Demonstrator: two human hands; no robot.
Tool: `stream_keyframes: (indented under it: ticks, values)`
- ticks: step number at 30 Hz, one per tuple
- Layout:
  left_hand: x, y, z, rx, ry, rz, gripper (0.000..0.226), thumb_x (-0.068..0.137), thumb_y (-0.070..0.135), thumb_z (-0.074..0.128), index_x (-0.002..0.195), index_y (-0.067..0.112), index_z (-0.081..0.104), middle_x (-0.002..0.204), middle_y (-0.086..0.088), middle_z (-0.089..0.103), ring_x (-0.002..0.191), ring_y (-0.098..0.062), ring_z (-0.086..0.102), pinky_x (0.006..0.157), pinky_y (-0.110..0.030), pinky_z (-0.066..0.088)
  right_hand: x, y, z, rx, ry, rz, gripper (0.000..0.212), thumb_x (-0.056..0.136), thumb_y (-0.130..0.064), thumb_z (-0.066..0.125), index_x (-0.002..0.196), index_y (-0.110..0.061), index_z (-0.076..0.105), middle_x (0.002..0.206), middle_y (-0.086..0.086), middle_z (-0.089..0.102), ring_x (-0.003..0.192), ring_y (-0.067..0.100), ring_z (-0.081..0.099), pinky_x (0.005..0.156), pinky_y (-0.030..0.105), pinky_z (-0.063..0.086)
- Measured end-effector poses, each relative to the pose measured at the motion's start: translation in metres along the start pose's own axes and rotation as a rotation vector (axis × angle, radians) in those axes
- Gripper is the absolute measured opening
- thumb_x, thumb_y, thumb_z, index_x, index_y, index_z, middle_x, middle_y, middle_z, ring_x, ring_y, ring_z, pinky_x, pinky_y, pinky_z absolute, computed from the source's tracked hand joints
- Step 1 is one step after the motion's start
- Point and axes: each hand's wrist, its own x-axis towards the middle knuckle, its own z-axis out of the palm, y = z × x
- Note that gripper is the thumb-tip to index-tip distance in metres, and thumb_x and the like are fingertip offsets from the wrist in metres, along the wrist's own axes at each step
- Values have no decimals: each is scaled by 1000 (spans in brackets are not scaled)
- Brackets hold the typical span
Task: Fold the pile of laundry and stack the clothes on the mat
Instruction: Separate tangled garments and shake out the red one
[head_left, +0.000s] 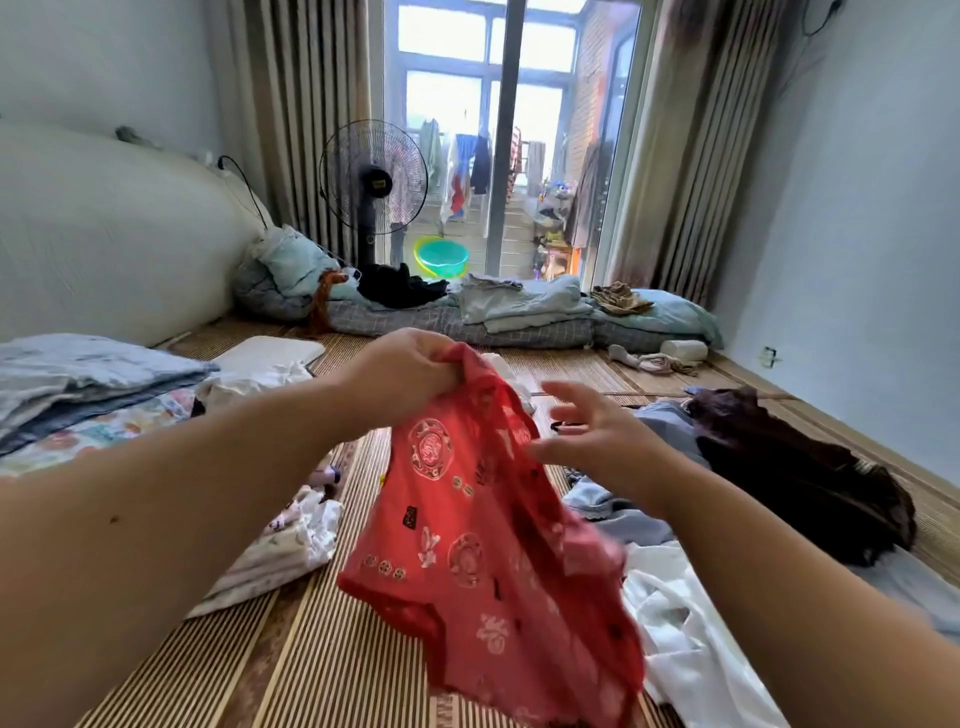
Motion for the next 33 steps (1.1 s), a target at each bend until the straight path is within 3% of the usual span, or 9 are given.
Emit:
stream_keyframes:
  ticks: [3,5,8,11,14,19,24,26,33]
  values:
    - [1,5,18,205,-36,48,20,85,28,71,74,12,72,56,6,61,46,-7,51,45,-19,38,-2,-30,27,212,-177,-126,64,63,-34,82,123,-25,61,111,8,70,100,21,69,89,37,55]
    - [3,5,20,306,-29,61,28,86,31,70,61,19,65,45,12,55,39,1,45,41,-17,36,0,-42,36,29,-81,-205,41,68,-32,80,105,-21,70,92,2,73,83,13,69,75,30,57]
    - [1,-2,8,278,-14,22,23,84,31,73,65,20,65,53,9,59,45,-3,50,47,-18,40,7,-44,34,-286,104,-275,9,80,-14,68,79,-5,71,62,2,59,54,11,49,52,28,40]
    - [-7,-12,-6,174,-183,-72,6,85,21,72,81,18,69,82,-10,73,74,-22,66,76,-38,53,14,-42,23,-87,187,-152,19,80,1,54,79,0,73,62,8,57,55,16,48,53,29,36]
    - [-12,-26,-15,237,-255,-143,6,87,20,70,90,15,70,98,-20,72,85,-30,62,92,-53,49,22,-38,6,-10,277,-90,22,80,0,50,80,-2,72,67,13,61,62,23,52,62,36,39]
    - [-19,-51,-44,110,-217,-273,15,85,11,70,95,0,66,75,-11,70,57,-16,65,52,-21,53,21,-29,-33,24,344,-24,35,83,3,49,67,-17,73,68,10,64,68,26,55,67,38,42]
    - [-22,-50,-62,33,-182,-227,22,75,25,71,82,5,64,73,-13,69,57,-18,64,54,-21,53,12,-26,-46,21,254,-34,37,87,9,47,77,-17,72,73,9,66,73,26,56,74,40,50]
    - [-23,-44,-65,-43,-164,-209,27,72,27,71,84,4,63,72,-12,68,56,-18,63,54,-23,54,11,-25,-47,42,262,-45,37,88,9,47,77,-17,71,70,9,63,68,24,55,68,35,49]
    - [-23,-30,-68,82,-81,-197,11,87,3,66,80,5,57,80,-19,62,71,-27,57,74,-36,47,7,-28,-54,155,339,-51,24,87,1,56,81,-15,72,61,3,64,55,15,58,57,26,47]
